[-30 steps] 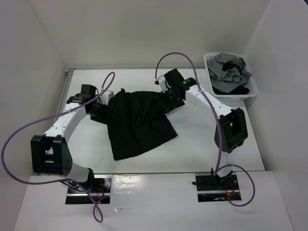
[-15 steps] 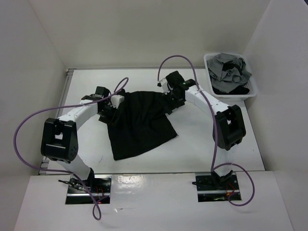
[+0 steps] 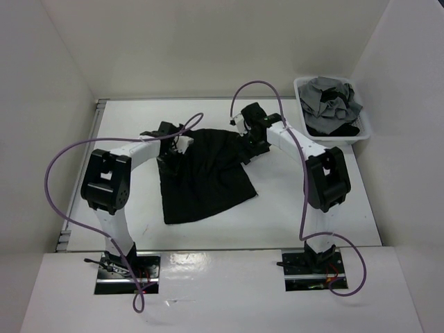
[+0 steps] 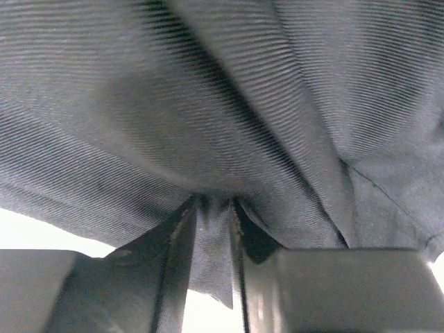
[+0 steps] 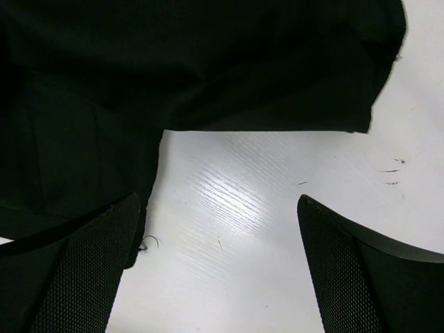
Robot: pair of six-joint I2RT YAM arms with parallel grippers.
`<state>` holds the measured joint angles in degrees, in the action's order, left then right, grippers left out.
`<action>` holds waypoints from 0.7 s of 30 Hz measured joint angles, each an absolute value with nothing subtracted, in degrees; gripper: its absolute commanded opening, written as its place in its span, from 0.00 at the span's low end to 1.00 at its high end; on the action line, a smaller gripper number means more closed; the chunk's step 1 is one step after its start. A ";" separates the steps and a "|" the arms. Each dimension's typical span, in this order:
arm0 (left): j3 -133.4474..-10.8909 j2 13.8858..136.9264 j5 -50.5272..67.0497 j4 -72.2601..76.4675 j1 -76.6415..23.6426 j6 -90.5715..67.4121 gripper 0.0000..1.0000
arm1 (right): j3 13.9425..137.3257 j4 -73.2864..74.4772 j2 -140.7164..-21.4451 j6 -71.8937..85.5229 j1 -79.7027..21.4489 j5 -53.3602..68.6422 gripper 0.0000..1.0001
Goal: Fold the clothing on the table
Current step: Flatten the skirt out
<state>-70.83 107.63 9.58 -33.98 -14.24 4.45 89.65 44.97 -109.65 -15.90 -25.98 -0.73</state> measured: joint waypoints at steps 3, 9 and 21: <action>-74.98 110.65 8.36 -33.54 -14.46 3.84 0.29 | 89.65 44.99 -110.13 -15.90 -25.98 -0.95 0.98; -84.42 117.25 5.28 -30.87 -13.19 1.15 0.29 | 90.15 44.97 -110.96 -15.90 -25.85 -2.00 0.98; -100.09 125.19 0.73 -29.19 -1.93 -3.44 0.73 | 92.05 45.06 -114.54 -15.90 -25.85 -3.88 0.98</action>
